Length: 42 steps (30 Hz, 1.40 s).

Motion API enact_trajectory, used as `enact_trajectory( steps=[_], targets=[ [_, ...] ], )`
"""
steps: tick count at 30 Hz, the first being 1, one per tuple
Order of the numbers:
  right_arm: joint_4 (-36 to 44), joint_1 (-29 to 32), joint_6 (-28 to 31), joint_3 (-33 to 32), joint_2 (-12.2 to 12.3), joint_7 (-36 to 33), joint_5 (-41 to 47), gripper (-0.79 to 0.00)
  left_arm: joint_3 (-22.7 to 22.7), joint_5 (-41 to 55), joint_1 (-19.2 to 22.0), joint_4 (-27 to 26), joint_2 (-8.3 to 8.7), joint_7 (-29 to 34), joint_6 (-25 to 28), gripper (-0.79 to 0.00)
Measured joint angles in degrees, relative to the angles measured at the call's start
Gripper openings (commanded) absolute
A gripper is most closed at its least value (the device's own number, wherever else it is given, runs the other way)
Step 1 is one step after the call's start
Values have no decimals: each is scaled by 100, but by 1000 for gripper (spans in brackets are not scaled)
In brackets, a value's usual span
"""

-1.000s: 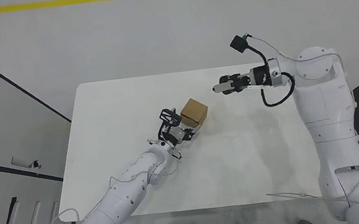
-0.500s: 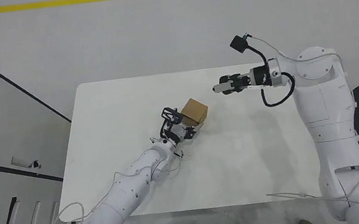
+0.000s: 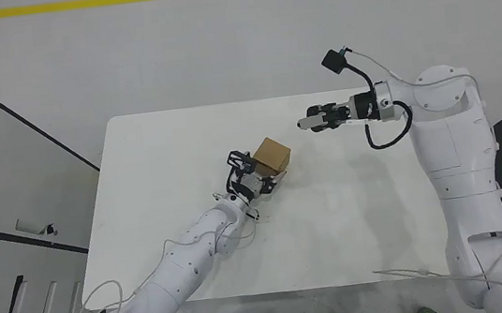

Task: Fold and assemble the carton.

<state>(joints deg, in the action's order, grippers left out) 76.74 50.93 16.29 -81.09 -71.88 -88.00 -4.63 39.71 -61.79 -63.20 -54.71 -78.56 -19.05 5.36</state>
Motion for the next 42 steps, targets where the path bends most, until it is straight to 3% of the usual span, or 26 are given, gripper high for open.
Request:
enact_trajectory(
  steps=[7,11,12,14,20,26,32,36,42],
  targets=[
    [0,0,0,0,0,0,0,0,4,-7,14,104,-91,-104,21,-114],
    [0,0,0,0,0,0,0,0,14,-38,21,158,-133,-143,12,-489],
    [0,0,0,0,0,0,0,0,26,-38,22,172,-144,-158,-1,-634],
    [0,0,0,0,0,0,0,0,51,-52,23,185,-155,-180,-23,-785],
    [0,0,0,0,0,0,0,0,222,-258,-8,115,-107,-215,23,-785],
    [0,0,0,0,0,0,0,0,562,-830,-137,-281,143,41,657,-785],
    [0,0,0,0,0,0,0,0,1298,-1349,-566,-1197,583,603,1873,-785],
    [0,0,0,0,0,0,0,0,1952,-1359,-1074,-2081,868,1009,2706,-785],
    [0,0,0,0,0,0,0,0,2519,-1173,-1544,-2906,1062,1379,3396,-785]
  ],
)
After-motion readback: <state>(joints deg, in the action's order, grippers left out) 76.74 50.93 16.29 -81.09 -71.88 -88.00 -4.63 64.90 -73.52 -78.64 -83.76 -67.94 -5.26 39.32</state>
